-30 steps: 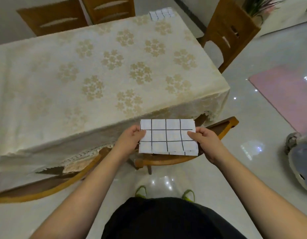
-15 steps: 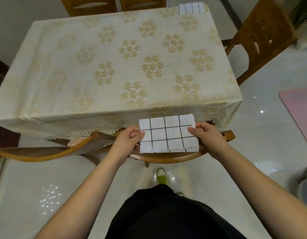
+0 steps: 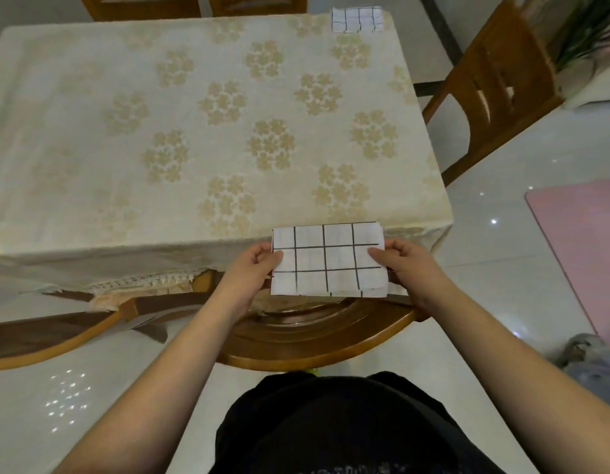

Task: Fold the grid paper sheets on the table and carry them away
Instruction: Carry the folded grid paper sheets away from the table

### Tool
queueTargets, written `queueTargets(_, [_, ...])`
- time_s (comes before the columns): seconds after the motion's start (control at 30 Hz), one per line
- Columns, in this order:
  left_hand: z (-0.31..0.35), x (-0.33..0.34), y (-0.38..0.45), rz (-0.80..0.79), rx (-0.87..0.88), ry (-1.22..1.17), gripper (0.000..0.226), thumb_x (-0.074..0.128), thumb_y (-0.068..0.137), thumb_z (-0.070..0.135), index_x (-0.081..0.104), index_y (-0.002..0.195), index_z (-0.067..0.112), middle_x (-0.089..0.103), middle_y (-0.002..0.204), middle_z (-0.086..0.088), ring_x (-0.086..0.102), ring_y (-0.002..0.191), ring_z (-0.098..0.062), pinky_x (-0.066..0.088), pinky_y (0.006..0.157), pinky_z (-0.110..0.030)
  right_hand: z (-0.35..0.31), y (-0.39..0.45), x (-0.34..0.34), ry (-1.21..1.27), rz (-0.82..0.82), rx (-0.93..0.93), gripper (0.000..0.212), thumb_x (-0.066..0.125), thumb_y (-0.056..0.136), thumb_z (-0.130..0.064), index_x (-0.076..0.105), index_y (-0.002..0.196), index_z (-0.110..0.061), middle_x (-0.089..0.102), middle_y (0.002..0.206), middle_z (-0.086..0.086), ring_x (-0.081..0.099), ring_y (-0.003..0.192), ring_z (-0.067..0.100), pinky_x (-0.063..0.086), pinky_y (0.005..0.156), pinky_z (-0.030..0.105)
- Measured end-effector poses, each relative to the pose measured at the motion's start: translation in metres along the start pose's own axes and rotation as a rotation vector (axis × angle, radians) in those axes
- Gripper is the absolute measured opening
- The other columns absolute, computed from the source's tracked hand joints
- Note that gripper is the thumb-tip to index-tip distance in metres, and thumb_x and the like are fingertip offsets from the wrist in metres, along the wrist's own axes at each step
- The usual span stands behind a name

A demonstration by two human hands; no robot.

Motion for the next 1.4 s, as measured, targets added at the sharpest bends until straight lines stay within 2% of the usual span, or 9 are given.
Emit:
queueTargets(0.13, [0.013,0.025,0.013,0.047,0.036,0.031,0.011,0.059,0.096,0.020,0.064,0.103,0.016,0.067,0.070,0.012,0.066,0.077,-0.004,0.047,0.079,-0.025,-0.005,0.017,-0.027,0.004,-0.002,-0.025,0.016,0.067,0.088,-0.023,0.070,0.101,-0.014,0.070,0.101,0.024,0.058,0.101,0.054,0.043,0.084,0.073])
queueTargets(0.27, [0.015,0.054,0.025,0.110,0.023,0.093,0.017,0.064,0.090,0.036,0.066,0.103,0.026,0.071,0.088,0.000,0.067,0.093,-0.021,0.050,0.095,-0.048,-0.009,0.033,-0.059,0.002,-0.001,-0.013,0.013,0.066,0.089,-0.019,0.067,0.098,-0.009,0.073,0.093,0.017,0.064,0.096,0.047,0.047,0.083,0.070])
queueTargets(0.37, [0.017,0.084,0.032,0.158,-0.007,0.112,0.015,0.062,0.092,0.037,0.065,0.102,0.026,0.067,0.080,0.010,0.064,0.092,-0.019,0.048,0.095,-0.046,-0.009,0.050,-0.089,0.006,-0.044,-0.013,0.007,0.064,0.091,-0.016,0.066,0.093,-0.009,0.073,0.084,0.008,0.066,0.094,0.044,0.048,0.086,0.067])
queueTargets(0.47, [0.025,0.124,0.032,0.207,-0.029,0.080,0.021,0.060,0.093,0.035,0.065,0.109,0.022,0.071,0.098,-0.003,0.066,0.097,-0.024,0.054,0.090,-0.042,-0.010,0.068,-0.126,-0.006,-0.095,-0.032,0.006,0.064,0.091,-0.014,0.065,0.088,-0.009,0.072,0.080,0.004,0.068,0.083,0.033,0.054,0.079,0.055])
queueTargets(0.57, [0.036,0.167,0.033,0.282,-0.050,0.005,0.014,0.055,0.098,0.020,0.066,0.105,0.015,0.073,0.095,-0.001,0.068,0.089,-0.017,0.053,0.072,-0.024,-0.015,0.086,-0.165,-0.005,-0.148,-0.035,0.011,0.065,0.090,-0.013,0.064,0.095,-0.003,0.072,0.089,0.008,0.070,0.084,0.021,0.058,0.073,0.033])
queueTargets(0.77, [0.056,0.242,0.036,0.369,-0.160,-0.224,0.021,0.050,0.099,0.018,0.063,0.113,0.010,0.070,0.103,-0.007,0.066,0.092,-0.023,0.053,0.075,-0.033,-0.028,0.109,-0.231,-0.011,-0.213,-0.018,0.019,0.066,0.090,-0.016,0.064,0.105,-0.005,0.073,0.099,0.008,0.071,0.091,0.021,0.057,0.077,0.031])
queueTargets(1.1, [0.085,0.306,0.099,0.223,-0.128,-0.209,0.027,0.058,0.095,0.014,0.058,0.122,0.009,0.069,0.111,-0.014,0.068,0.092,-0.024,0.059,0.074,-0.033,-0.052,0.154,-0.308,-0.012,-0.152,-0.019,0.019,0.063,0.091,-0.015,0.064,0.107,-0.004,0.074,0.099,0.006,0.072,0.089,0.017,0.058,0.074,0.028])
queueTargets(1.23, [0.100,0.330,0.144,0.180,-0.100,-0.189,0.025,0.058,0.094,0.008,0.060,0.119,0.011,0.068,0.097,-0.010,0.067,0.088,-0.023,0.059,0.066,-0.030,-0.066,0.182,-0.339,-0.009,-0.093,-0.009,0.012,0.063,0.091,-0.013,0.064,0.099,-0.005,0.074,0.092,0.005,0.073,0.083,0.016,0.057,0.065,0.024])
queueTargets(1.4, [0.135,0.358,0.208,0.136,-0.067,-0.141,0.016,0.058,0.094,0.006,0.064,0.105,0.017,0.070,0.079,0.001,0.069,0.073,-0.013,0.055,0.059,-0.026,-0.084,0.217,-0.378,-0.018,-0.012,0.009,0.013,0.064,0.091,-0.016,0.064,0.102,-0.009,0.073,0.097,0.003,0.072,0.089,0.018,0.059,0.080,0.033])
Point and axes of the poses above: each hand's wrist, its own y-axis towards the middle knuckle, its own x-axis out of the palm, z = x × y, the point moved 4 cm from there along y, towards the middle knuckle
